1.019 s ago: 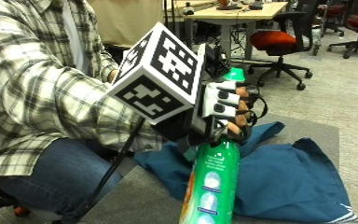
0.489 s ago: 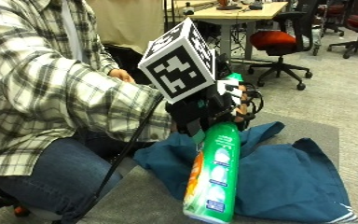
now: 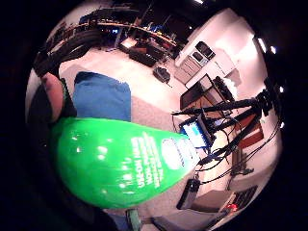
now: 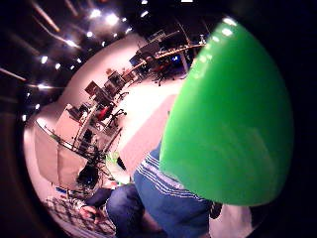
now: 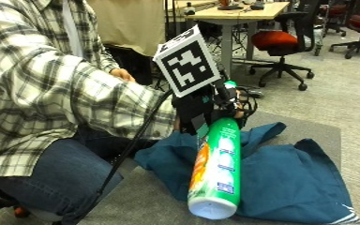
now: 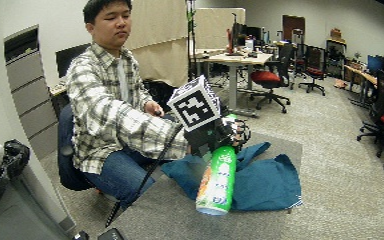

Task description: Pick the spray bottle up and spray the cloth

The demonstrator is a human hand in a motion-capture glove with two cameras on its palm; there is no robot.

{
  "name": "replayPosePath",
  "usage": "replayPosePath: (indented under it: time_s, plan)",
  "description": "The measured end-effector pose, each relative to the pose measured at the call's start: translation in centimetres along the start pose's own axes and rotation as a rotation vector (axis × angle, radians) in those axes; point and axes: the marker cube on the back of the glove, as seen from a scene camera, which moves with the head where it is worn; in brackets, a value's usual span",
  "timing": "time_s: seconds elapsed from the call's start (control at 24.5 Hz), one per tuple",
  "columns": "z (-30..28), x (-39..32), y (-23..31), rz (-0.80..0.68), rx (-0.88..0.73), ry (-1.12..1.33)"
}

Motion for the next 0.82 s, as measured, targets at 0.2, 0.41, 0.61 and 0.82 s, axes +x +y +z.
replayPosePath:
  time_s: [0.2, 0.41, 0.61, 0.82]
  plan:
    - [0.4, -1.4, 0.6, -0.075, -0.041, 0.021]
    - [0.7, -2.5, 1.2, -0.173, -0.079, 0.023]
    - [1.1, -3.5, 1.9, -0.244, -0.116, 0.018]
    - [1.2, -4.0, 2.2, -0.305, -0.129, 0.047]
